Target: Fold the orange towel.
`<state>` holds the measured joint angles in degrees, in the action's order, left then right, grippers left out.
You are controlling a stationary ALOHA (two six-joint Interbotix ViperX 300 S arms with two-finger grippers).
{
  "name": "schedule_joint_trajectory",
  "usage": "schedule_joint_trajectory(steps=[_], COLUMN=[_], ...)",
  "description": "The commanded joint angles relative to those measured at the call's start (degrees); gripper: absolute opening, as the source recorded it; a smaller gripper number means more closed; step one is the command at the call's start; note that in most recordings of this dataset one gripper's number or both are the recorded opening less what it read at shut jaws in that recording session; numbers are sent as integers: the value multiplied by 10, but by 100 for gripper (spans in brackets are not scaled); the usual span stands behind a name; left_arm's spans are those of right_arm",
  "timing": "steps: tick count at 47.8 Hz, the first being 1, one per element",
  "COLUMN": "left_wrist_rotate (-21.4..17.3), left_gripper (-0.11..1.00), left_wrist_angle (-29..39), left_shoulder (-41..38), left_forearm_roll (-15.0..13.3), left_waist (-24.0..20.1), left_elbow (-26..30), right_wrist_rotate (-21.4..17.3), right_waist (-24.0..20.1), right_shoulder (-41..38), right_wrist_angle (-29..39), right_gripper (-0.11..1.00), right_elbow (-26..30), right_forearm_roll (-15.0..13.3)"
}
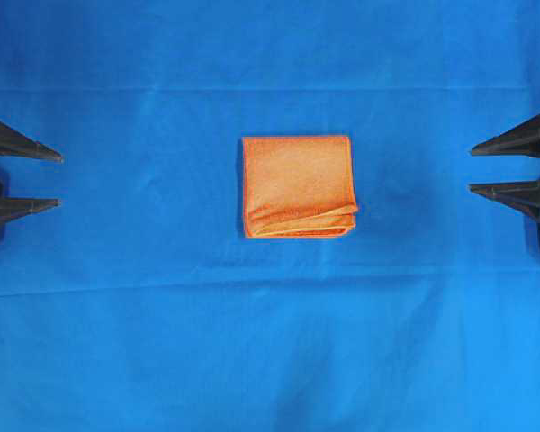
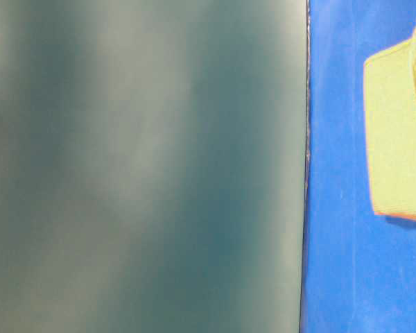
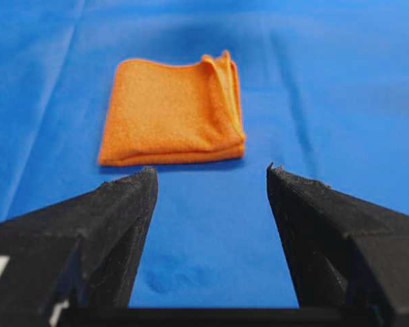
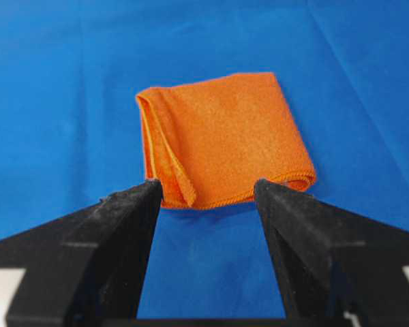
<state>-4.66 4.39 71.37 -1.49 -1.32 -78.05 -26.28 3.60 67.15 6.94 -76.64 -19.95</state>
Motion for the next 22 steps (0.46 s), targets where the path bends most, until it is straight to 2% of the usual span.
schedule_joint_trajectory(steps=[1, 22], left_wrist_rotate=[0, 0], left_gripper=[60, 60], left_wrist_angle=[-3, -2], left_shoulder=[-5, -6], left_forearm_roll=[0, 0], left_waist=[1, 1], left_elbow=[6, 6], right_wrist_rotate=[-1, -1], right_waist=[1, 1], right_shoulder=[-7, -5], right_wrist_angle=[-6, 1], right_gripper=[61, 61], right_elbow=[8, 9], right_forearm_roll=[1, 1])
